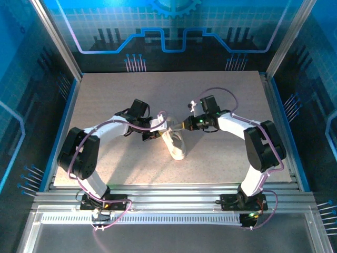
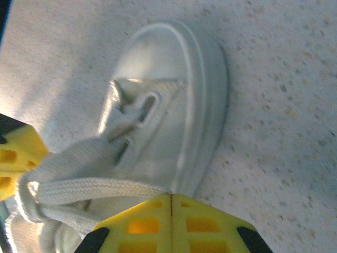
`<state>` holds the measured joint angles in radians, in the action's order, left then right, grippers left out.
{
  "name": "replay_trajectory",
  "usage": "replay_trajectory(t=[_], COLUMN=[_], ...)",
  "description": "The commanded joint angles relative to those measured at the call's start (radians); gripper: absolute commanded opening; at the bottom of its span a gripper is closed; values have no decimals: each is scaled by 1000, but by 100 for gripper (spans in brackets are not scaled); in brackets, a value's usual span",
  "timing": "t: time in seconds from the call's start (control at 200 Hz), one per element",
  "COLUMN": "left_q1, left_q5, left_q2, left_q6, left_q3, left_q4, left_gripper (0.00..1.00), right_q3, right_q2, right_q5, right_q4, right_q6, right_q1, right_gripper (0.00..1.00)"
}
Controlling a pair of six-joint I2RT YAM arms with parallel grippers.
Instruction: Tie the shoes
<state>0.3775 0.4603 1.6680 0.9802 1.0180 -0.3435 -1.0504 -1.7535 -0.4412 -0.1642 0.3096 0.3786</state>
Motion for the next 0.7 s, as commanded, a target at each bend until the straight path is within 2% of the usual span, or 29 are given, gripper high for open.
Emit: replay_trajectory(t=[0.0,0.155,0.365,0.455,0.54,0.695], left_q1=[10,17,18,18,18,21], left_q5=[1,-2,-5,-9,-10,-11], left_q2=[4,12,18,11,9,12], left_q6=[-23,-30,-31,-29,-29,-23], left_q3=[-15,-17,-21,-18,-14,-1], left_q4=[-7,-1,1,4,8,5], left_gripper=[0,0,0,0,0,0], right_q3=[35,70,86,70,50,-1], right_q2=[51,66,78,101,130,171], right_q5=[75,107,75,66,65,72], right_q4=[-49,-62,-40,-48,-66,-130], right_q6=[-24,-12,-16,-25,-40,-47], right_q1=[2,4,15,15,14,9], right_gripper=[0,0,0,13,32,40])
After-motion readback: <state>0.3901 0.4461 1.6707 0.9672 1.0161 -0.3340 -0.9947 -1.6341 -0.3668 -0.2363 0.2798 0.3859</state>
